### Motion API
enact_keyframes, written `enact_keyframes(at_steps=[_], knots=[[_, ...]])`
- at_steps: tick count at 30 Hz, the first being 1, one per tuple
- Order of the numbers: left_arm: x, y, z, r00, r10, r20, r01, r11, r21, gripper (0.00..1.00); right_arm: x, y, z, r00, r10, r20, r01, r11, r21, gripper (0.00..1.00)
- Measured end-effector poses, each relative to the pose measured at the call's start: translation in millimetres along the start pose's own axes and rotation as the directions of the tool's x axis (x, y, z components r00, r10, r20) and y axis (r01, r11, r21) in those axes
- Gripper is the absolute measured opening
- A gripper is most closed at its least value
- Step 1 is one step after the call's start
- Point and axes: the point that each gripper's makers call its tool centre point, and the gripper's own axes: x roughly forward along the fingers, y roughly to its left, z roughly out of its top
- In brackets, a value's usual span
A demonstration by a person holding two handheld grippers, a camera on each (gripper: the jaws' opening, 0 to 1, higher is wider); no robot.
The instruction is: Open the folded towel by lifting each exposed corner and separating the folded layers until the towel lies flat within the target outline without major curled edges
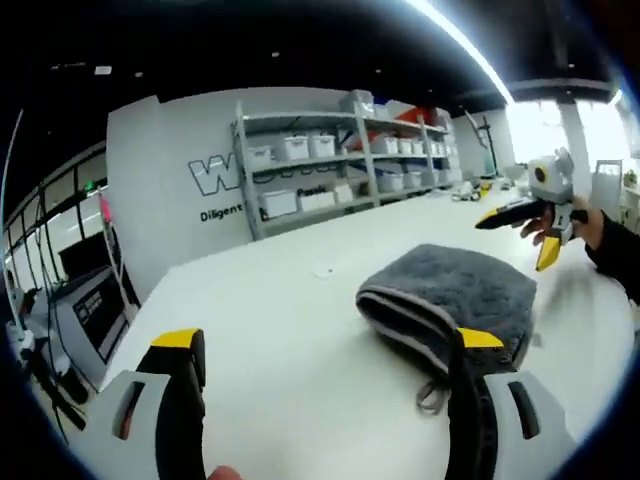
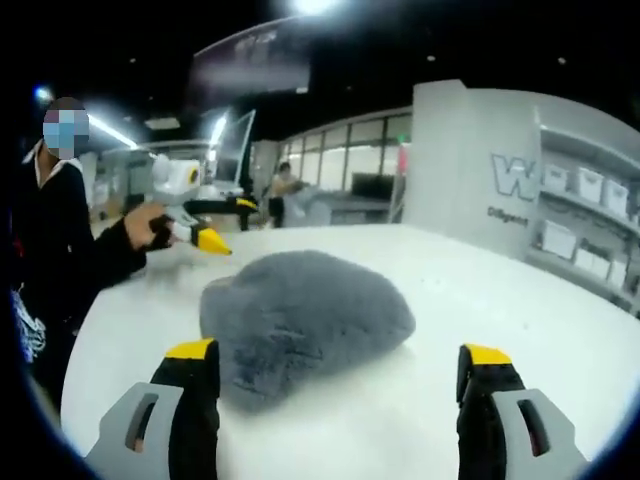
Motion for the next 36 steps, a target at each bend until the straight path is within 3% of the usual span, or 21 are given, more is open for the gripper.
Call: enact_keyframes(at_steps=[3, 7, 17, 25, 30, 36], knots=[[-6, -3.8, 6.6, 0.999, -0.030, 0.019, 0.031, 0.999, -0.032, 1.00, -2, 0, 3.1, 1.000, -0.005, 0.001, 0.005, 1.000, -0.005, 0.99], [-12, -8.3, 6.3, 0.999, -0.048, 0.009, 0.048, 0.998, -0.041, 1.00, -9, -7, -0.4, 0.998, -0.034, -0.055, 0.033, 0.999, -0.027, 0.99], [-39, -17.5, 22.5, 0.997, -0.072, 0.036, 0.074, 0.996, -0.056, 1.00, -34, -9, 25.8, 0.998, -0.051, -0.027, 0.050, 0.997, -0.055, 0.99], [-49, -10.7, 30.8, 0.996, -0.079, 0.052, 0.084, 0.992, -0.096, 1.00, -50, -12, 40.8, 0.997, -0.059, -0.045, 0.054, 0.993, -0.106, 0.99], [-55, -19.5, 34.2, 0.992, -0.104, 0.068, 0.111, 0.988, -0.105, 1.00, -56, -16, 50.6, 0.996, -0.061, -0.065, 0.052, 0.989, -0.138, 0.99], [-62, -20.4, 39.1, 0.993, -0.080, 0.084, 0.088, 0.991, -0.099, 1.00, -60, -16, 66.4, 0.995, -0.051, -0.085, 0.034, 0.980, -0.194, 0.99]])
